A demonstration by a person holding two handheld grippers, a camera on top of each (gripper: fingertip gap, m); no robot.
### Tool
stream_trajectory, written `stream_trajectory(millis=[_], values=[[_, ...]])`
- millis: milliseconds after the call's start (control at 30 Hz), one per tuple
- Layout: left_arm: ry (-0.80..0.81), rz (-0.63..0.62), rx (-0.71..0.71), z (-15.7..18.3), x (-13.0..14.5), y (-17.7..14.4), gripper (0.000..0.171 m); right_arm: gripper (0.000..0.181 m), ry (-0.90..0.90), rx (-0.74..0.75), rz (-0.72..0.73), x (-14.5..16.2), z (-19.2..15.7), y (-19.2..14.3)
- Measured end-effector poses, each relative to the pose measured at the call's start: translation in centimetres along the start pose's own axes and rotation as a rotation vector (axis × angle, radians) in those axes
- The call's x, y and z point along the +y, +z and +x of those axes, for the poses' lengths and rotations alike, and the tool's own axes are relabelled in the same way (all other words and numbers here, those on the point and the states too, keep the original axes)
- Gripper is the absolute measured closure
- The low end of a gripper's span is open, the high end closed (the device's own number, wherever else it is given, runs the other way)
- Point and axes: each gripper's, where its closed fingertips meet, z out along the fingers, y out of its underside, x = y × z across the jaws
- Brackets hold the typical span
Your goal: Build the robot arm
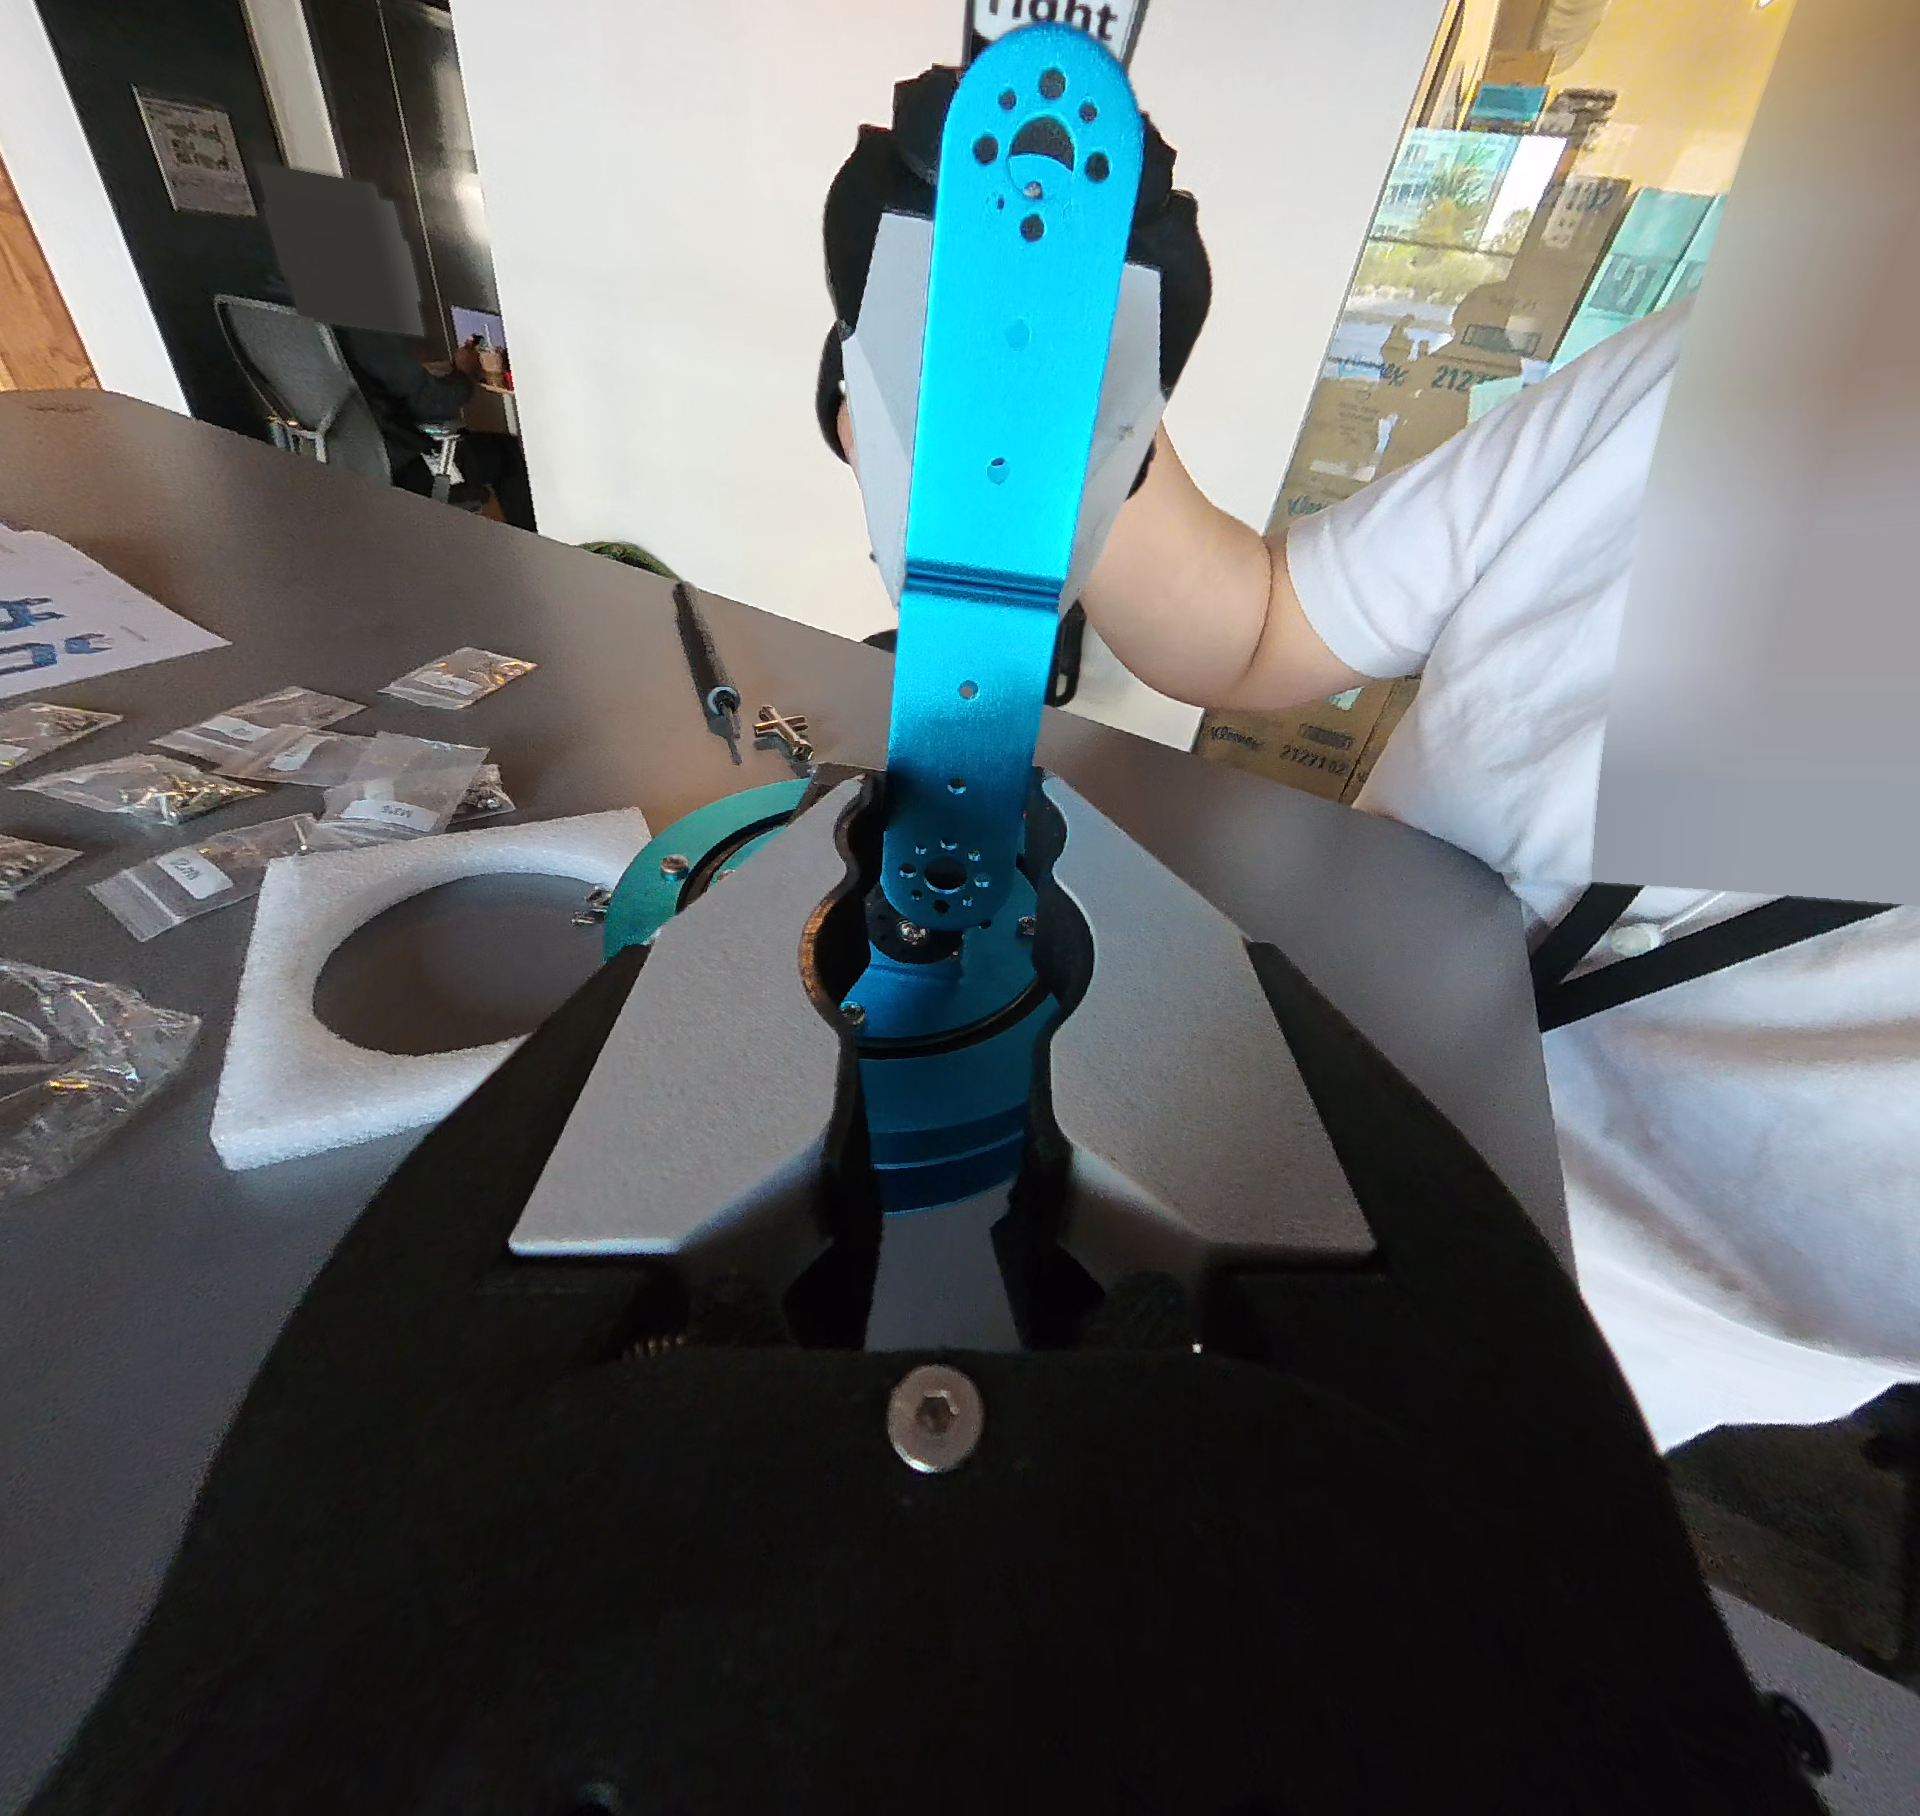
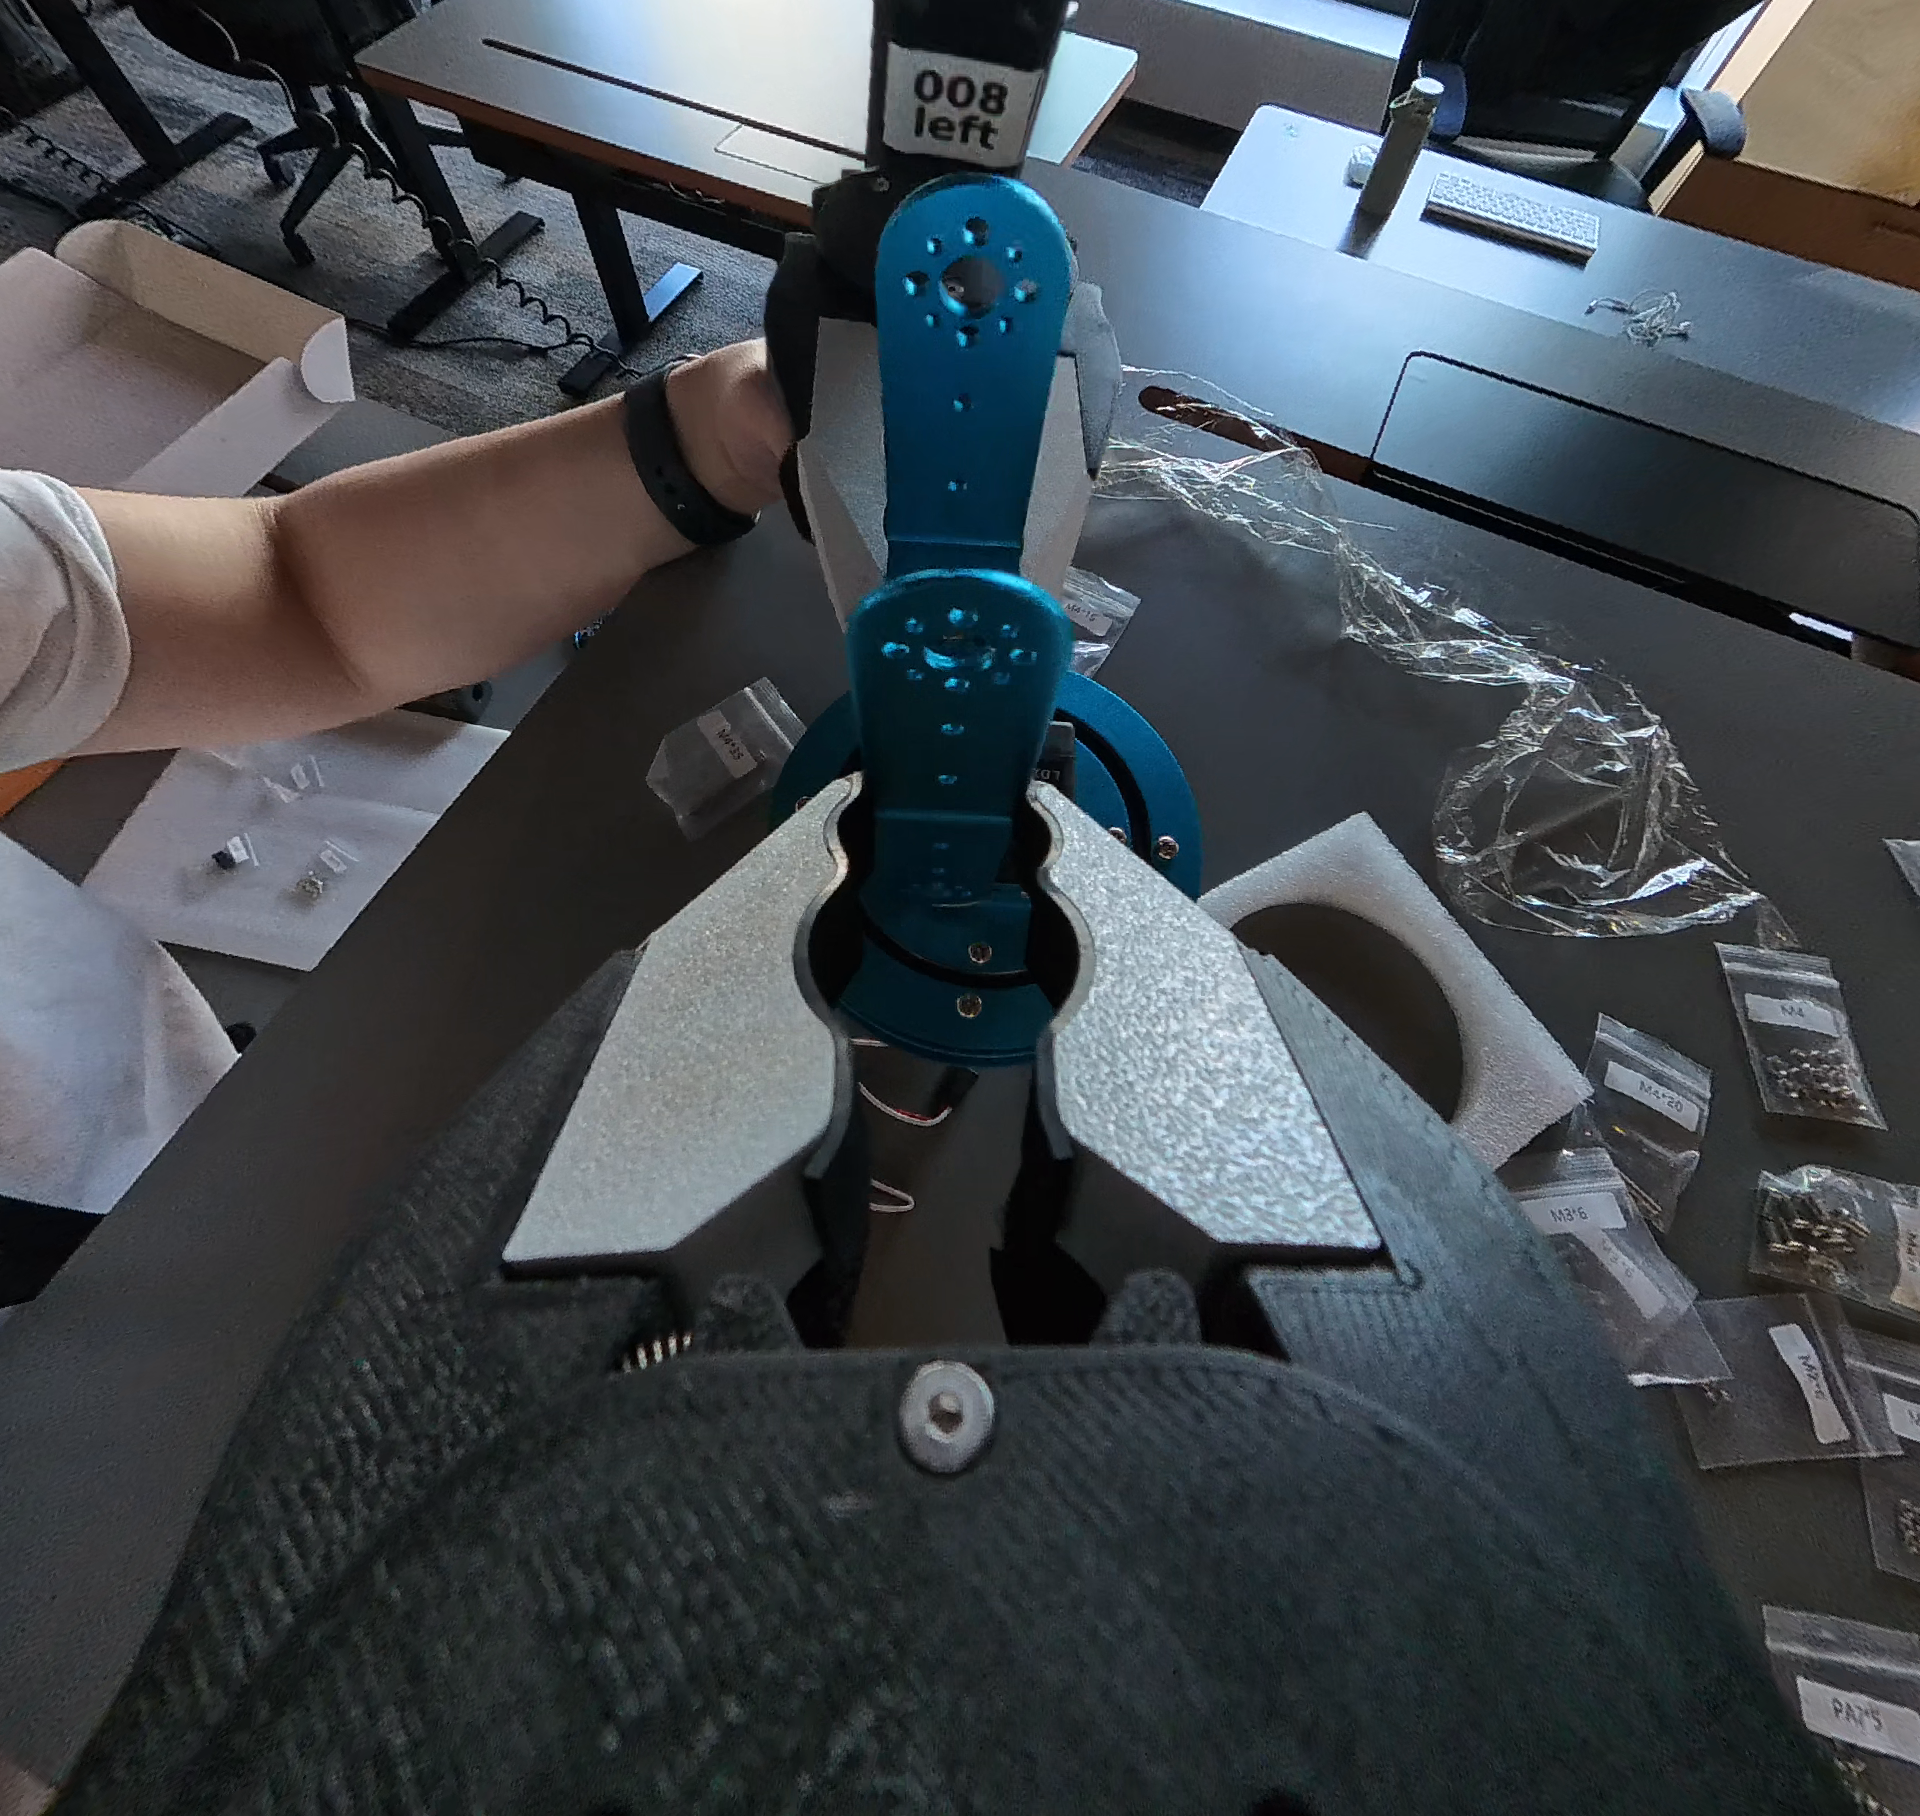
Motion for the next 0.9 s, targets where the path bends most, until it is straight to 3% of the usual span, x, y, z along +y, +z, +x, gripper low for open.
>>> stream_trajectory(millis=[300,433,533,633,767,833,900], values=[[-0.025,0.030,0.000,-0.3,-0.1,-0.3,0.147,0.143,0.121,0.086,0.255,-0.1,0.4,-0.4],[-0.006,0.026,0.007,-0.1,0.0,-0.3,0.147,0.138,0.180,0.085,0.251,1.0,0.0,1.2],[0.002,0.029,0.021,0.0,0.0,-0.4,0.147,0.155,0.207,0.112,0.296,0.4,0.1,1.2],[0.001,0.026,0.038,0.0,0.0,-0.5,0.147,0.156,0.167,0.154,0.296,0.3,0.2,1.3],[-0.029,-0.029,0.065,0.0,-0.1,-0.9,0.146,0.156,0.160,0.167,0.304,0.3,0.2,1.3],[-0.057,-0.031,0.090,0.2,-0.8,-1.0,0.136,0.156,0.161,0.170,0.304,0.3,0.3,1.3],[-0.051,-0.134,0.079,-0.3,-0.1,-1.1,0.135,0.156,0.154,0.175,0.306,0.3,0.2,1.3]])
